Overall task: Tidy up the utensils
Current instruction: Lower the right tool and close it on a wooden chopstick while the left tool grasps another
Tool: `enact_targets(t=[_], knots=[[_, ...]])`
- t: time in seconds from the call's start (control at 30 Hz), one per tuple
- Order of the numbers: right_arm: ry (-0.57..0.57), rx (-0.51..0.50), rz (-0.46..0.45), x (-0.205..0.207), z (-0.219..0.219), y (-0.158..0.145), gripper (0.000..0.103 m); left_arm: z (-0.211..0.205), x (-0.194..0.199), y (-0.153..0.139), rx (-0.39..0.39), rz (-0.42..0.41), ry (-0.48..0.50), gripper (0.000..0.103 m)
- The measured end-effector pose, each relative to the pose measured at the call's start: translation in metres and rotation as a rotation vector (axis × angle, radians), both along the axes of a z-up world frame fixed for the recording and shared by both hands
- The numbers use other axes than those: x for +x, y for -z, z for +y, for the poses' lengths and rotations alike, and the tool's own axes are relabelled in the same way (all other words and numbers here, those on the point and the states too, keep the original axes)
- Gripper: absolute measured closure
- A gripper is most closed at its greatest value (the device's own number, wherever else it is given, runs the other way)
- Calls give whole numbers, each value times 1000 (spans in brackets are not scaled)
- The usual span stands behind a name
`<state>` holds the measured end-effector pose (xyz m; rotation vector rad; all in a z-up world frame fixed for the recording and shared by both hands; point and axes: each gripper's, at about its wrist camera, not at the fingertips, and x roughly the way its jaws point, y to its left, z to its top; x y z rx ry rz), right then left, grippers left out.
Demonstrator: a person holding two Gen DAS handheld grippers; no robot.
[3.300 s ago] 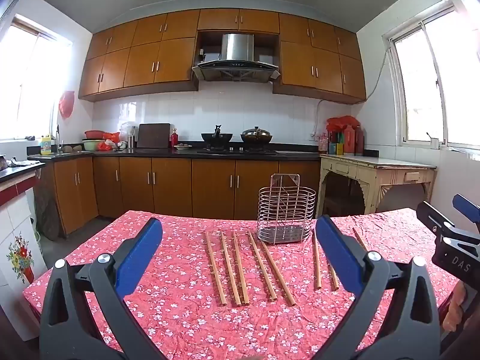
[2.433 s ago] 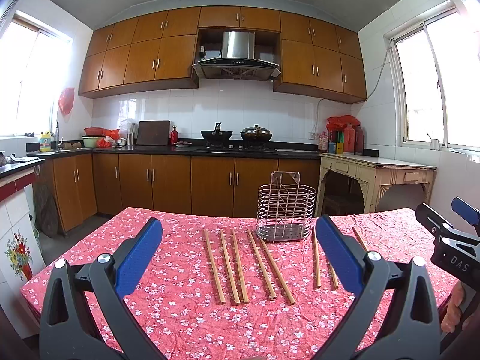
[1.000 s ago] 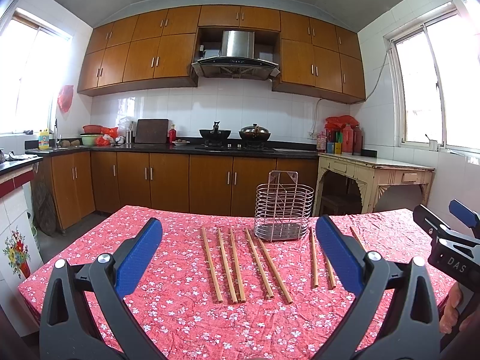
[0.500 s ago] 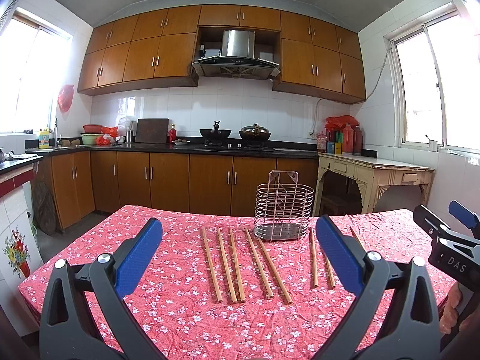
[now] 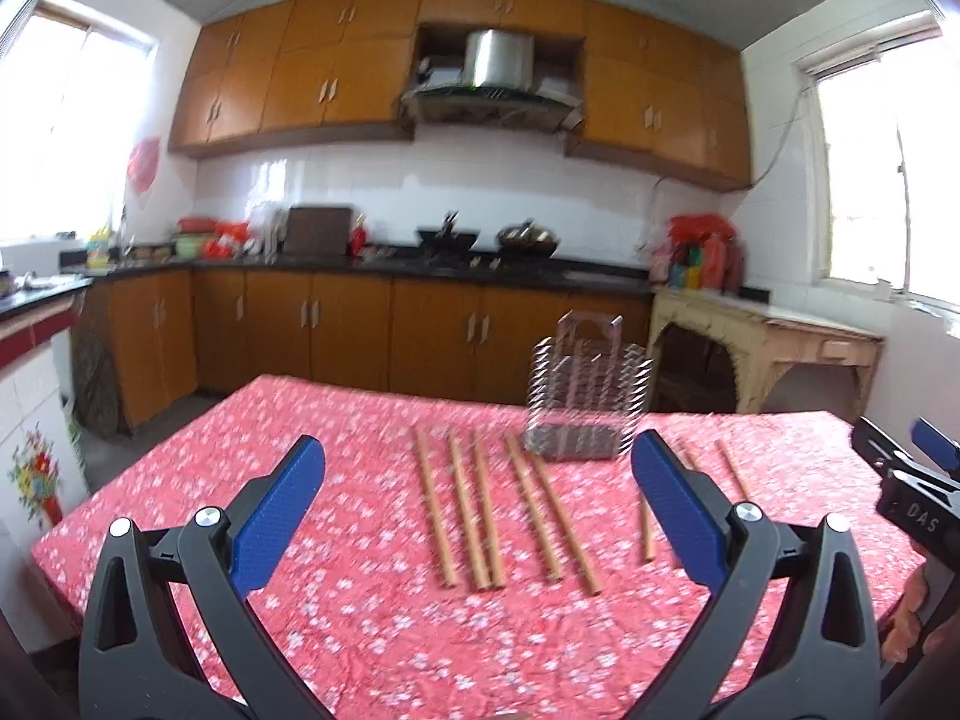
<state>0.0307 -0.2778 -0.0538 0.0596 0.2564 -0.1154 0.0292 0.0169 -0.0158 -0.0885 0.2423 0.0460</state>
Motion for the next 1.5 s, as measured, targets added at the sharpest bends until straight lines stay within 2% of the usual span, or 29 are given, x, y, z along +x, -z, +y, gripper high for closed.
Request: enact_targets(t=[0.07, 0.17, 0.23, 0.33, 0.4, 0.53, 0.67, 0.77, 0.93, 1.1, 1.23, 1.5], knots=[[32, 27, 86, 19, -13, 12, 5, 9, 12, 5, -16, 59, -24, 2], [58, 65, 224, 48, -31, 34, 25, 22, 29, 15, -39, 130, -50, 2], [44, 95, 320, 68, -36, 48, 44, 28, 39, 21, -42, 164, -56, 2], [40, 130, 451, 97, -43, 73, 59, 33, 52, 28, -38, 208, -60, 2], [40, 156, 512, 112, -44, 87, 62, 35, 57, 33, -37, 231, -63, 2], [47, 151, 572, 130, -41, 101, 69, 35, 66, 44, -33, 275, -67, 3], [72, 111, 599, 140, -38, 105, 78, 36, 78, 52, -49, 331, -57, 13], [96, 101, 591, 140, -44, 106, 93, 39, 90, 58, -55, 371, -52, 22], [140, 159, 590, 147, -63, 106, 96, 38, 113, 68, -48, 455, -29, 38], [138, 151, 589, 147, -62, 105, 96, 24, 134, 85, -41, 556, 23, 54], [138, 156, 589, 148, -61, 106, 95, 23, 140, 96, -58, 619, 27, 61], [141, 147, 584, 144, -61, 106, 95, 18, 132, 101, -54, 604, 20, 66]])
